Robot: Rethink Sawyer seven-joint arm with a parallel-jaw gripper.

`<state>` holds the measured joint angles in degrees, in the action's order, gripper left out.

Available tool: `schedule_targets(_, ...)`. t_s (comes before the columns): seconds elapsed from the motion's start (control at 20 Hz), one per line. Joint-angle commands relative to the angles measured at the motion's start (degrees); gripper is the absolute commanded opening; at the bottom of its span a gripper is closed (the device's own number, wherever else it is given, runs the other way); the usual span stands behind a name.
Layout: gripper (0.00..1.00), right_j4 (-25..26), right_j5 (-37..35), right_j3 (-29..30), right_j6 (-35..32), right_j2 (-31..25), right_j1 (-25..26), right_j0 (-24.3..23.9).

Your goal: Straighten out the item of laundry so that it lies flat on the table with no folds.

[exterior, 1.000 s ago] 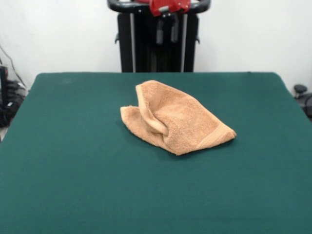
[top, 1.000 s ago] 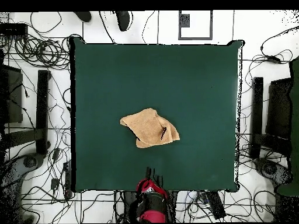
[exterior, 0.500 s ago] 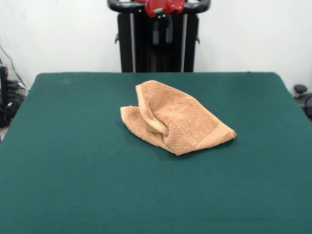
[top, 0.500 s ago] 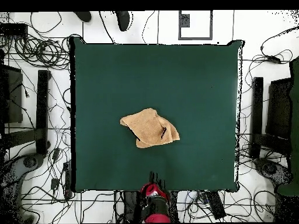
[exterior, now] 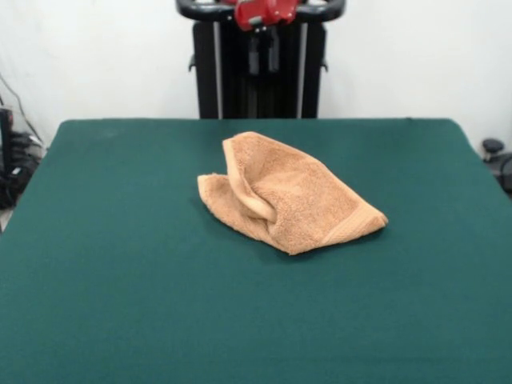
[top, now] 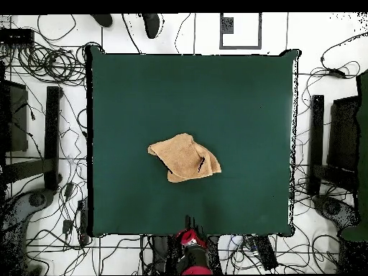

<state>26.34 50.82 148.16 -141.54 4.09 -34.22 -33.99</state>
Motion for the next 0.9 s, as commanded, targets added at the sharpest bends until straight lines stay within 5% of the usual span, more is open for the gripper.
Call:
schedule_targets(0.05,1.00,1.6,10.1,-10.5,-13.1,-4.7,13.4,0.3)
schedule_targets(0.55,1.00,2.5,13.8,-15.6,-11.2,-6.0,21.6,-1.2)
schedule_targets(0.9,1.00,2.9,13.4,-16.8,-10.5,-6.6,22.8,-2.2)
